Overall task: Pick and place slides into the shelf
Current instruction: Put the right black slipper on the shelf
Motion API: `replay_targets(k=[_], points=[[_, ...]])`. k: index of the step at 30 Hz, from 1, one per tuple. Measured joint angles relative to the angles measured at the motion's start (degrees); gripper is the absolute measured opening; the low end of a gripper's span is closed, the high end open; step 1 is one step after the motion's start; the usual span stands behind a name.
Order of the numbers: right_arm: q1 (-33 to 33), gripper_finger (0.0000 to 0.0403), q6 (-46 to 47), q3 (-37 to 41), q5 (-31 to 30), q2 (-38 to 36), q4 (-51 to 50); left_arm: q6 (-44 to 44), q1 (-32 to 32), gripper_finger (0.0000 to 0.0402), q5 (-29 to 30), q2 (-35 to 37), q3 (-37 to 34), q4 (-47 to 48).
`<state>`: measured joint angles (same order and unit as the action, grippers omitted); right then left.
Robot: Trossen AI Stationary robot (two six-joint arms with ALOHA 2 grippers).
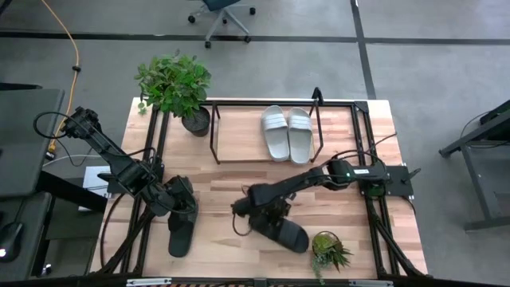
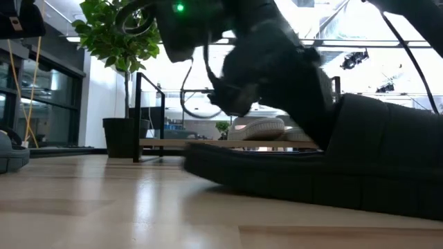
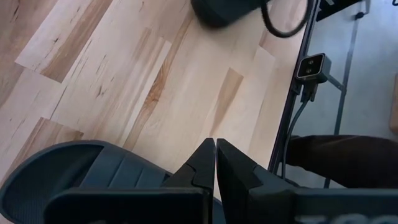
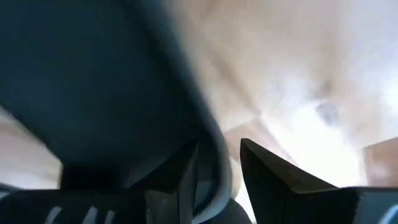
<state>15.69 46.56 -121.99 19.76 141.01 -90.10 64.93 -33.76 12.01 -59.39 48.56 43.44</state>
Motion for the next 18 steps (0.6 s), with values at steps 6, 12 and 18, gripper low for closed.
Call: replay_targets(k=[6,12,18], points=[[1.2,0.0111,-0.6,-0.4,0.0,0.0,0.1,0.0,0.0,0.0005,0.8,0.0,0.0,0.0],[-0.4,0.0111,-0.6,-3.3,-2.1,-0.1,0.1,0.0,0.0,0.0005,1.1,0.0,0.0,0.0],[-0.7,0.0111,-0.6,-3.5,-1.1,-0.1,0.1,0.0,0.0,0.0005,1.1,0.0,0.0,0.0]])
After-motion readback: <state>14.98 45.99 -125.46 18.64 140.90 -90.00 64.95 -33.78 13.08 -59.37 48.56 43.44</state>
